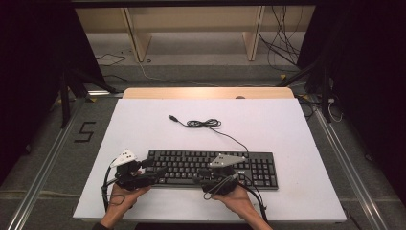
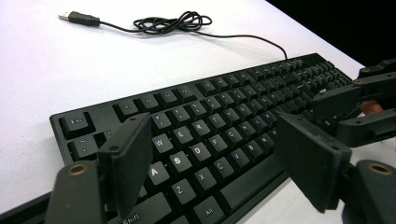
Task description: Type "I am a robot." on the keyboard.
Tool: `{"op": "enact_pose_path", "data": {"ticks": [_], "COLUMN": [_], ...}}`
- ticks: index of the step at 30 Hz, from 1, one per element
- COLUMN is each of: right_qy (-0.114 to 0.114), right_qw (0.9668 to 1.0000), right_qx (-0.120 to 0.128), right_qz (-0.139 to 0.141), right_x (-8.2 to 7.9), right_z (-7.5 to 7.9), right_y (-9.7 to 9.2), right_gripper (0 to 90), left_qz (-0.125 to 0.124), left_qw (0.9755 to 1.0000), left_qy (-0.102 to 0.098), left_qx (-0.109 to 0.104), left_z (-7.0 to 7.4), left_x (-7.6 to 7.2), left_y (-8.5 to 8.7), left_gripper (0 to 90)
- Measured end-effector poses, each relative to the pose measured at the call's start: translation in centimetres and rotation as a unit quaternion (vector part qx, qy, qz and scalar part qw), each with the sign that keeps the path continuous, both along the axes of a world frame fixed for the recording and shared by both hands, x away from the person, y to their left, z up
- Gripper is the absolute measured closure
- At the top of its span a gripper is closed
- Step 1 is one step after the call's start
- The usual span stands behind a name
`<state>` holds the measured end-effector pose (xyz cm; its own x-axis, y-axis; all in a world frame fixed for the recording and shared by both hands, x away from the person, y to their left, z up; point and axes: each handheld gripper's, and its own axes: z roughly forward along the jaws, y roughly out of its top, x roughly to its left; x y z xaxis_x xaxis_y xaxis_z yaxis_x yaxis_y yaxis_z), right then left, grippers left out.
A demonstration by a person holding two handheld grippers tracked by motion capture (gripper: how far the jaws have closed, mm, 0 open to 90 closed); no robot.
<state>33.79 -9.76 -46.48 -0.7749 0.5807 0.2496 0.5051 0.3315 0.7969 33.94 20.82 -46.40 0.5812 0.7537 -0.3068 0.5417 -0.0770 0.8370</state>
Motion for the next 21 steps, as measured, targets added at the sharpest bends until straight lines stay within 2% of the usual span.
{"op": "enact_pose_path", "data": {"ticks": [2,14,18,20,21], "right_qy": [-0.003,-0.002,0.0,0.001,0.001], "right_qw": [1.0,1.0,1.0,0.9999,0.9999], "right_qx": [0.004,0.005,0.006,0.007,0.007], "right_qz": [-0.003,-0.006,-0.007,-0.008,-0.008], "right_x": [0.0,-0.1,-0.1,-0.1,-0.1], "right_z": [0.2,0.3,0.3,0.4,0.4], "right_y": [-0.2,-0.6,-0.6,-0.7,-0.7], "right_gripper": [53.9,45.7,43.4,42.3,42.3], "left_qz": [0.001,0.002,0.003,0.006,0.008], "left_qw": [1.0,0.9999,0.9998,0.9996,0.9995], "left_qy": [0.002,0.009,0.013,0.018,0.021], "left_qx": [0.0,0.008,0.017,0.022,0.021], "left_z": [0.0,0.1,0.2,0.2,0.2], "left_x": [0.2,0.9,1.1,1.3,1.4], "left_y": [-0.1,-0.5,-0.7,-0.7,-0.7], "left_gripper": [27.8,30.5,34.2,40.6,40.6]}}
